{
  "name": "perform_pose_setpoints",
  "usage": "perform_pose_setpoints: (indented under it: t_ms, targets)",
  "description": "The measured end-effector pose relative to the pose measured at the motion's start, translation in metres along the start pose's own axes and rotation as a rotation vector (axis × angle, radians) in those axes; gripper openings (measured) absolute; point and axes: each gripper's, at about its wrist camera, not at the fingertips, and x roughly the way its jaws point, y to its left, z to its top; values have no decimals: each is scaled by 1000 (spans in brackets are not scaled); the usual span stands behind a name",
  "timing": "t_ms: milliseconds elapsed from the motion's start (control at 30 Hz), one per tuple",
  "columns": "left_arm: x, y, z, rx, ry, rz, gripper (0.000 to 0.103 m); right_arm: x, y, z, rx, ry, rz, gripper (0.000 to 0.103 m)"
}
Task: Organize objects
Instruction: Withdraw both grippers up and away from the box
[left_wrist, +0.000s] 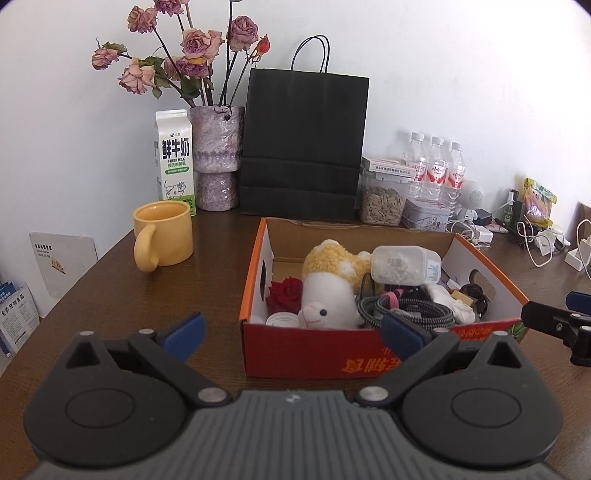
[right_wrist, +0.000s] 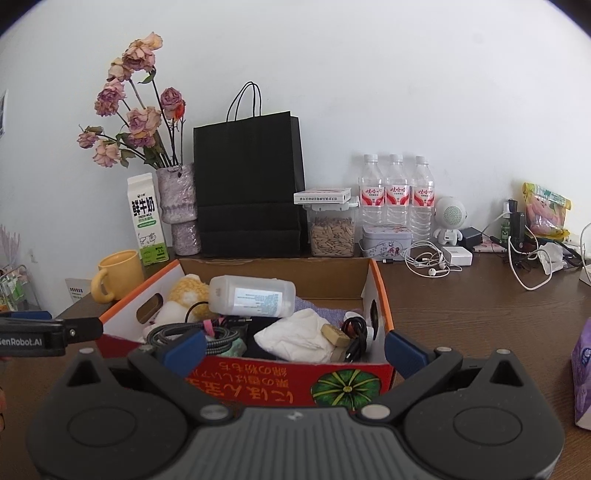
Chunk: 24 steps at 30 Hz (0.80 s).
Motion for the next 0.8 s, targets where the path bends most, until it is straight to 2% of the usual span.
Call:
perform_pose_setpoints:
  t_ms: [433, 800]
  targets:
    - [-33, -8, -28, 11, 54, -26, 103, -35, 13, -18, -27, 42, 13, 103]
    - [-40, -10, -30, 13, 49, -27, 103, -42, 15, -20, -28, 39, 15, 103]
